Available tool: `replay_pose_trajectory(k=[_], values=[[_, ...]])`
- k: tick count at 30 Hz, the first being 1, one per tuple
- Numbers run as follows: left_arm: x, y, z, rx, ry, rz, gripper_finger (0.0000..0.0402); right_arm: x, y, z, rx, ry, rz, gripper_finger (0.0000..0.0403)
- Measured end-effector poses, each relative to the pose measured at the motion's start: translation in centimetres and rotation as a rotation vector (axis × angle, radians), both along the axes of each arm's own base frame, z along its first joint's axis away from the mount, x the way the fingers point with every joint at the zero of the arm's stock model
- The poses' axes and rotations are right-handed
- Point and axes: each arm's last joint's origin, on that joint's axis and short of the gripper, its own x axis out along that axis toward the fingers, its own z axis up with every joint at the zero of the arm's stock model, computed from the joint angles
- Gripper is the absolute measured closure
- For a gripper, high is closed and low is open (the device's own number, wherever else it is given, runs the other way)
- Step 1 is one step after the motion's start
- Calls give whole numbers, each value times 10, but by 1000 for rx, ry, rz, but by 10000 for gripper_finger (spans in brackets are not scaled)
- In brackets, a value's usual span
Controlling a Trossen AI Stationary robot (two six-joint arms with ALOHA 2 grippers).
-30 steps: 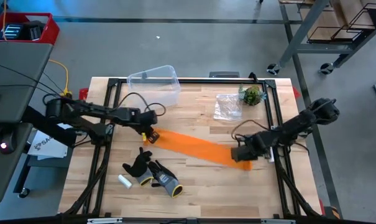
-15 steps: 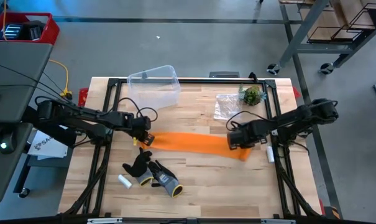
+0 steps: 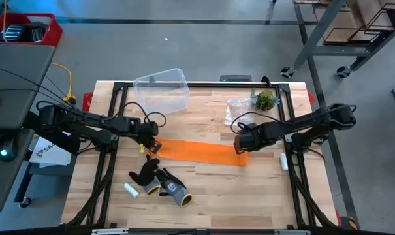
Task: Roll bandage
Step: Roll the orange bandage
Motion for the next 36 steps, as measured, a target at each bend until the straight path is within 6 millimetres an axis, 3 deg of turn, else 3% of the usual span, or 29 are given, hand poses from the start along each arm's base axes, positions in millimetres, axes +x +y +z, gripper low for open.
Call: replay_pose_trajectory(k=[8, 12, 22, 28, 36], values=[[-2, 2, 0, 21, 27, -31, 401, -2, 0, 18, -9, 81, 67, 390], [-2, 2, 0, 35, 29, -28, 401, -2, 5, 18, 46, 86, 144, 399], [-2, 2, 1, 28, 28, -32, 391, -6, 10, 9, 79, 95, 140, 402], [10, 3, 17, 36, -12, -75, 358, -4, 10, 9, 81, 79, 141, 402], [18, 4, 38, 29, -7, -86, 280, -4, 10, 9, 81, 80, 141, 403]])
